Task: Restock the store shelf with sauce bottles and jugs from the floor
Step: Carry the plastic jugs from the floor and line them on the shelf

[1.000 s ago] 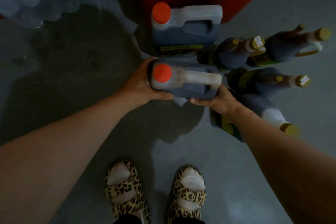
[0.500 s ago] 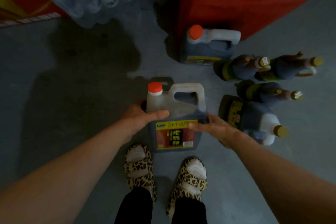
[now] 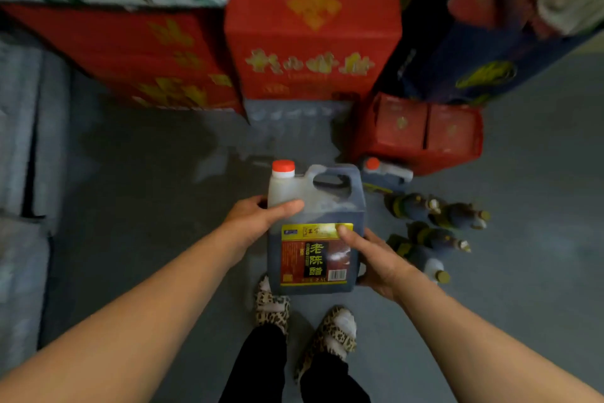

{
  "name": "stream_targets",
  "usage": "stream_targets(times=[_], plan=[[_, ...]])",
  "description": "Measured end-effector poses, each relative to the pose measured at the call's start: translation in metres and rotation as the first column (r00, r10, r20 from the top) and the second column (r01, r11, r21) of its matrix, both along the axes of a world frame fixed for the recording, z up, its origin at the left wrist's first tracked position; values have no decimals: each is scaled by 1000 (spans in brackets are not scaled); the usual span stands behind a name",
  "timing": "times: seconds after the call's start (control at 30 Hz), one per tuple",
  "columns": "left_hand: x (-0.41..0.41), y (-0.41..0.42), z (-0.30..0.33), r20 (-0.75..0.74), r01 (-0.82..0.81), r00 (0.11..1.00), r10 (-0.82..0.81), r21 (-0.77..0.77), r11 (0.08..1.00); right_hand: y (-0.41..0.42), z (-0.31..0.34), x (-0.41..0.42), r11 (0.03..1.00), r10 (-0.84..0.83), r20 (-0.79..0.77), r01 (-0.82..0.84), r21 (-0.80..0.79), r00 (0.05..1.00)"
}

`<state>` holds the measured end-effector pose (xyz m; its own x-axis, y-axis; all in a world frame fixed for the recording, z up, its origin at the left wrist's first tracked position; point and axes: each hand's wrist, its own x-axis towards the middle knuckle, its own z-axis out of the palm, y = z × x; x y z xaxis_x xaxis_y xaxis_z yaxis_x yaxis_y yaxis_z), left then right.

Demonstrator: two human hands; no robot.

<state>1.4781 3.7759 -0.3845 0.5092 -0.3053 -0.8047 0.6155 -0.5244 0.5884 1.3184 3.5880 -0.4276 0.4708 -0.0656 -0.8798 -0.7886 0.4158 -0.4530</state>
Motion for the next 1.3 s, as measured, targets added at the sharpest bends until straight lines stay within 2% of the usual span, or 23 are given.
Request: stream_targets(times=[0.17,0.33,0.57,0.77,1.03,1.13,1.3], plan=[[21,38,138,88,-157,984,157,-7,988,19,134,46,991,133,144,-129,-38,981],[50,86,267,203,-315,926,319,-53,948,56,260,103,961,272,319,-240,-138,908],[131,168,396,356,-418,811,464,-204,885,126,374,230,928,368,501,-277,-248,783],[236,270,467,459,-398,771,442,-194,897,218,450,358,882,467,547,-322,-344,695],[336,381,559,584,-496,614,531,-237,835,337,514,502,864,502,647,-364,-347,574],[366,416,582,589,-552,544,598,-285,784,374,539,556,842,529,697,-405,-358,484],[411,451,612,646,-596,384,660,-372,711,414,573,660,779,555,787,-500,-377,270]])
